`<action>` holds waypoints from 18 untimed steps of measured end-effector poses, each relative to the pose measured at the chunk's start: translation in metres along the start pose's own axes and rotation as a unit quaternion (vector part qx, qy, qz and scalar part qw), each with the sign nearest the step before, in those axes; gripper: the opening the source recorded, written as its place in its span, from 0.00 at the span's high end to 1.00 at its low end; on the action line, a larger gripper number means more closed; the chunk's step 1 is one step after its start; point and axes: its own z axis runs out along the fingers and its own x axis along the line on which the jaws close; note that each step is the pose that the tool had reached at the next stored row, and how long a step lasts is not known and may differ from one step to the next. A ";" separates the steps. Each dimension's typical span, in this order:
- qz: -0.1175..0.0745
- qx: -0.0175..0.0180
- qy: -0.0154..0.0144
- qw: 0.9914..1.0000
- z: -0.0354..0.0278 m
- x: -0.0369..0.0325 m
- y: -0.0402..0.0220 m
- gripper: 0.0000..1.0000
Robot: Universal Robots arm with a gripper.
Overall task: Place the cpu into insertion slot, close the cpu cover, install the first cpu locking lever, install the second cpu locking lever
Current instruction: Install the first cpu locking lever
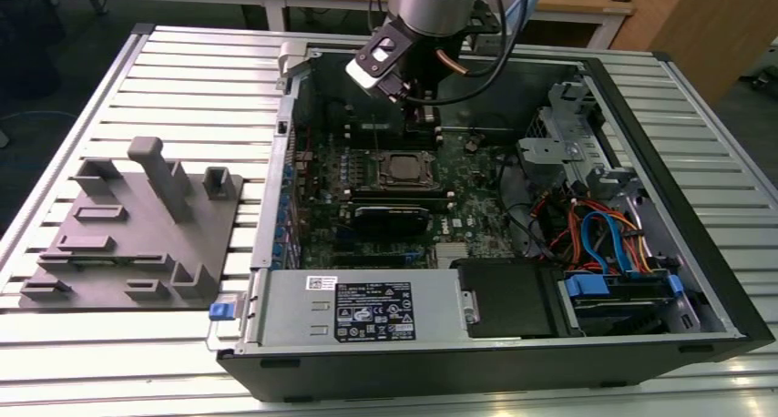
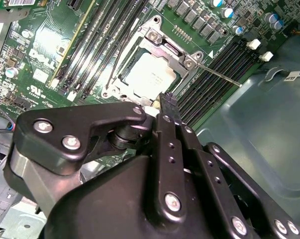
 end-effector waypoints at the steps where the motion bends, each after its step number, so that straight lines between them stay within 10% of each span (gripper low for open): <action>1: -0.002 0.000 0.000 1.000 0.0000 0.0000 0.0000 0.89; 11: -0.046 0.001 -0.001 0.999 0.0000 0.0000 0.0000 0.89; 18: -0.054 -0.012 -0.003 0.998 0.0002 0.0001 -0.0021 0.89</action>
